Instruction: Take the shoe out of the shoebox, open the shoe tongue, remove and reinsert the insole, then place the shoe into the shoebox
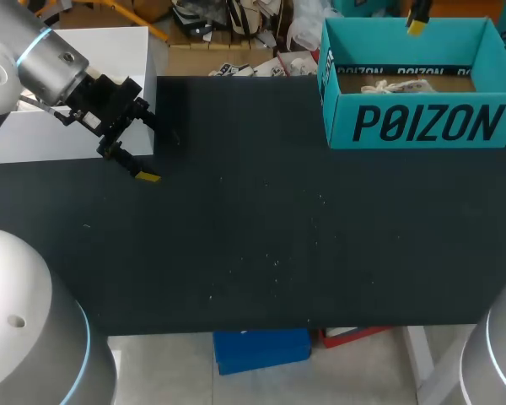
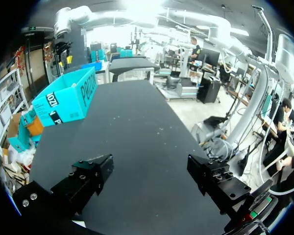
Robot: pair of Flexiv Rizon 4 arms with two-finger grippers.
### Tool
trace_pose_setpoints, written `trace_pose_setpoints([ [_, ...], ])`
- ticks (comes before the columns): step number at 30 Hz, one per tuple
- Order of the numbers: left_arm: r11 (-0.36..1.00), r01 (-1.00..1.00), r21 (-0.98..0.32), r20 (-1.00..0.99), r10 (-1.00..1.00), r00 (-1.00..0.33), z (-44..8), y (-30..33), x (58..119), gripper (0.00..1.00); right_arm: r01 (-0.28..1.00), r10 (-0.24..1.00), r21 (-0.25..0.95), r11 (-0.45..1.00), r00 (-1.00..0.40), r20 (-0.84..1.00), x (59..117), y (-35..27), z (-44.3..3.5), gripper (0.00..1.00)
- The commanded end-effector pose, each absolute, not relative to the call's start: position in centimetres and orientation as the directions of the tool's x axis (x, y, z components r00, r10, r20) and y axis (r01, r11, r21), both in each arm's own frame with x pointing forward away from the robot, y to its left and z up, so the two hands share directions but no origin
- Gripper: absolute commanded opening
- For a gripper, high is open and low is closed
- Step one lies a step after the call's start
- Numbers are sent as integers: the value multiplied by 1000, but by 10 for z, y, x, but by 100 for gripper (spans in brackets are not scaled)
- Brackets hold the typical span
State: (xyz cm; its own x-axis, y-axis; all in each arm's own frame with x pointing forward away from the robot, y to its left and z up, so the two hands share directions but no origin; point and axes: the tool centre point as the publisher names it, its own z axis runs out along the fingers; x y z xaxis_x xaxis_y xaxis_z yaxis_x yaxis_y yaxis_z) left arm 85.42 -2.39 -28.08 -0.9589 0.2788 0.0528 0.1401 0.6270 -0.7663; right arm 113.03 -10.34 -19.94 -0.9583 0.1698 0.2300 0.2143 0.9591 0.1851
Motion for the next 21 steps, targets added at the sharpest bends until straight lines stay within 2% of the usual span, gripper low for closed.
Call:
trace_pose_setpoints([
  [1, 627, 142, -766, 49, 277, -960, -282, -24, 854, 100, 243, 298, 225, 944, -918, -260, 1047, -79, -183, 49],
  [2, 627, 142, -766, 49, 277, -960, -282, -24, 854, 100, 261, 328, 245, 934, -898, -294, 1038, -74, -182, 68],
  [6, 627, 142, -766, 49, 277, -960, -282, -24, 854, 100, 294, 377, 262, 919, -849, -370, 1015, -55, -184, 90],
  [9, 627, 142, -766, 49, 277, -960, -282, -24, 854, 100, 309, 393, 254, 916, -816, -423, 1001, -44, -186, 100],
  [14, 627, 142, -766, 49, 277, -960, -282, -24, 854, 100, 317, 405, 255, 913, -767, -498, 984, -33, -188, 100],
  [21, 627, 142, -766, 49, 277, -960, -282, -24, 854, 100, 316, 387, 226, 922, -795, -467, 982, -29, -188, 100],
])
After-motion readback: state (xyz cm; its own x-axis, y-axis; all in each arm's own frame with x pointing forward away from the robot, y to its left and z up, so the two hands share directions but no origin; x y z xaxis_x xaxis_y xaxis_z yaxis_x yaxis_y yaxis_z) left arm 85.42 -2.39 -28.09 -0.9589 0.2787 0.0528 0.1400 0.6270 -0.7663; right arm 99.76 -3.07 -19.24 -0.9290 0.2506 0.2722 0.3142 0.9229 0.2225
